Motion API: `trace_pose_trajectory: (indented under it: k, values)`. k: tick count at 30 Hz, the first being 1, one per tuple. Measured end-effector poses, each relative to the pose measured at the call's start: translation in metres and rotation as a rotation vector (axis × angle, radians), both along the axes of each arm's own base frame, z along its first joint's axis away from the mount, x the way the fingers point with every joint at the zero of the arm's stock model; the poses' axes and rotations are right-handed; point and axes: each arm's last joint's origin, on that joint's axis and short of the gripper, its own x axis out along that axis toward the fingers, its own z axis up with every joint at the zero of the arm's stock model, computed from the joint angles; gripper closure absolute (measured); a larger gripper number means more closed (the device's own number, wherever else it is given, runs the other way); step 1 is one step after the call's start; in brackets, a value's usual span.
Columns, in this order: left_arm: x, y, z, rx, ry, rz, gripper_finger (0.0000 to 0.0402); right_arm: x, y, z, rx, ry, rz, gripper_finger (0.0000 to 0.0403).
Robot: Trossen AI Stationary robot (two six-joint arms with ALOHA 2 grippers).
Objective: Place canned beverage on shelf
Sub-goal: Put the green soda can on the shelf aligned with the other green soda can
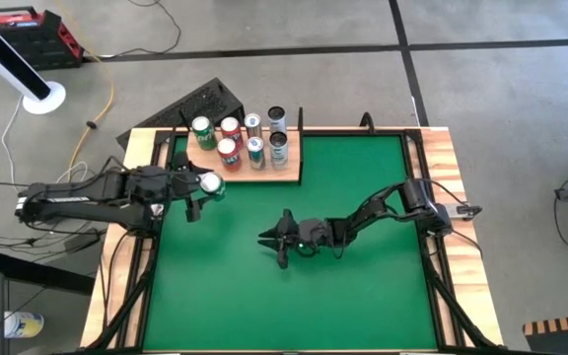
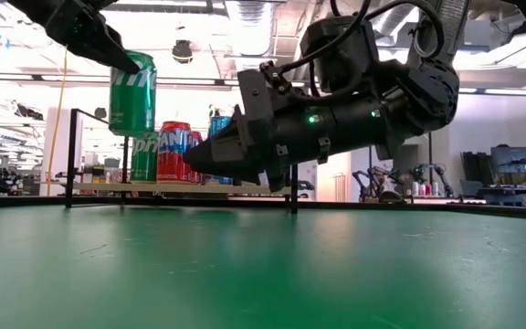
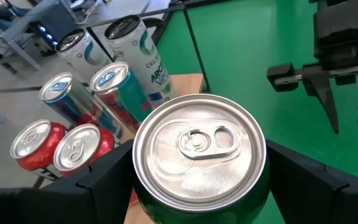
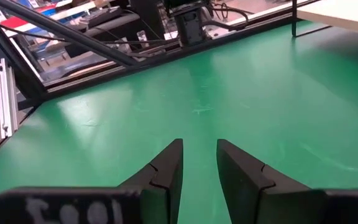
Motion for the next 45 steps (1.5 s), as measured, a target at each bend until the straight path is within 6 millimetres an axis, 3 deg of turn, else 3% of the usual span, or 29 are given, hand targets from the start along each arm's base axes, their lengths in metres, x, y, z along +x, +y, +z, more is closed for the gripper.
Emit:
trace_pose_trajectory:
  k: [7,14,19,24,29,45]
  values:
    - [-0.005,0.001,0.000,-0.010,-0.016,0.024,0.0107,0.000,0.000,-0.001,-0.001,0.013,0.000,0.0281]
    - [-0.003,0.010,-0.020,-0.021,-0.035,0.096,0.0107,0.000,0.000,-0.001,-0.001,0.014,-0.013,0.0281]
    - [-0.006,0.020,-0.012,0.021,-0.109,0.245,0.0107,0.000,0.000,-0.001,0.000,0.016,-0.014,0.0281]
    - [-0.009,0.031,-0.018,0.010,-0.079,0.376,0.0107,0.000,0.000,-0.001,-0.001,0.016,-0.013,0.0281]
    - [-0.010,0.037,-0.031,-0.023,-0.064,0.394,0.0107,0.000,0.000,-0.002,-0.001,0.018,-0.013,0.0281]
    - [-0.006,0.058,-0.045,-0.060,-0.028,0.496,0.0107,-0.002,0.000,-0.006,-0.012,0.069,-0.012,0.0281]
